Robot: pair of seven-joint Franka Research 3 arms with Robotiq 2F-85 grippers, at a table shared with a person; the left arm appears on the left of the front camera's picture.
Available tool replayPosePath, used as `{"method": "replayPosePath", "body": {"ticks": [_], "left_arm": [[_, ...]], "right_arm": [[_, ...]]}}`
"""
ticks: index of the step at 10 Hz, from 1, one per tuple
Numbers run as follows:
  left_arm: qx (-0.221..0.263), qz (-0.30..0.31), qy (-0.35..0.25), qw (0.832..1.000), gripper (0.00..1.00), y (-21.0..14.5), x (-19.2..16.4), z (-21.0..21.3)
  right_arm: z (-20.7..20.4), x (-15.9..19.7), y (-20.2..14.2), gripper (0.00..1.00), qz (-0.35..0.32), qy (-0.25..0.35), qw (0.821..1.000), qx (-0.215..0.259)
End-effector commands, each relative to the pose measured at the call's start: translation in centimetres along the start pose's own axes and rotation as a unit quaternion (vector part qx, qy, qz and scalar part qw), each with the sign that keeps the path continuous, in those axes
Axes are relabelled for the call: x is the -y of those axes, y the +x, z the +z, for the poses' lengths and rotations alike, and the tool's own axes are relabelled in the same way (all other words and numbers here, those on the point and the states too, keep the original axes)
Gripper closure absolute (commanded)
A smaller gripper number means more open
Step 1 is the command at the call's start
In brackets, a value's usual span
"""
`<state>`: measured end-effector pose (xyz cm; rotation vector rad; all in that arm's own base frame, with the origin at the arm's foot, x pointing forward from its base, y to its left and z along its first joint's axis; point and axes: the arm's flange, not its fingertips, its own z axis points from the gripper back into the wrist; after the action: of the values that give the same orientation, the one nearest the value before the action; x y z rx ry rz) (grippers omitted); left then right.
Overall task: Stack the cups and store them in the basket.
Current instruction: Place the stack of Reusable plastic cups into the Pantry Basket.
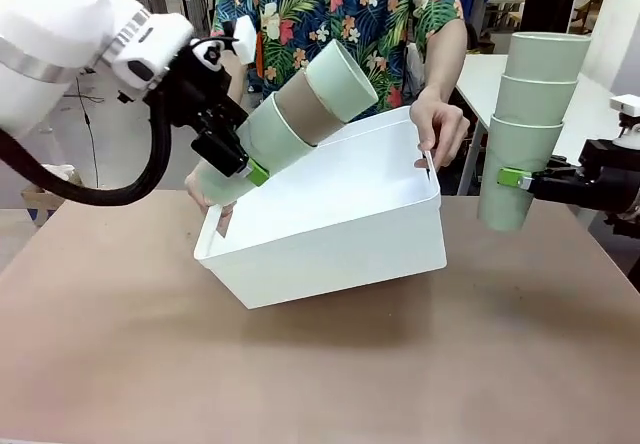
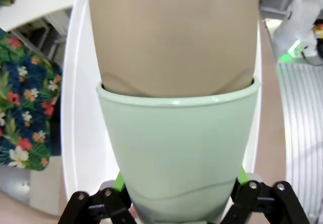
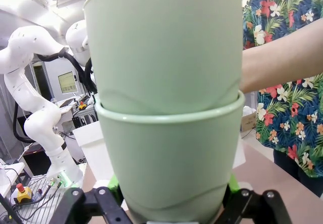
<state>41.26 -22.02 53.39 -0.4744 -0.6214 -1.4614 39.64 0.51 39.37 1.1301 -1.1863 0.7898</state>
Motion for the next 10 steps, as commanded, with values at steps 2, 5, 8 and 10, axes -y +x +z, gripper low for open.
{"method": "replayPosePath", "body": {"ticks": [2, 5, 8, 10], "left_arm": [[-0.043, 0.024, -0.002, 0.999, 0.15, 1.1, -1.3, -2.1], [-0.072, 0.044, 0.003, 0.996, 0.15, 0.1, -2.1, -5.0], [-0.105, 0.052, 0.002, 0.993, 0.15, -0.2, -2.2, -8.4], [-0.123, 0.056, -0.002, 0.991, 0.15, -0.5, -2.2, -10.2]], "right_arm": [[0.0, -0.1, 0.4, 0.14, 0.005, 0.000, 1.000, 0.003], [0.0, -0.1, 0.4, 0.14, 0.005, 0.000, 1.000, 0.003], [0.0, -0.1, 0.4, 0.14, 0.005, 0.000, 1.000, 0.003], [0.0, -0.1, 0.4, 0.14, 0.005, 0.000, 1.000, 0.003]]}}
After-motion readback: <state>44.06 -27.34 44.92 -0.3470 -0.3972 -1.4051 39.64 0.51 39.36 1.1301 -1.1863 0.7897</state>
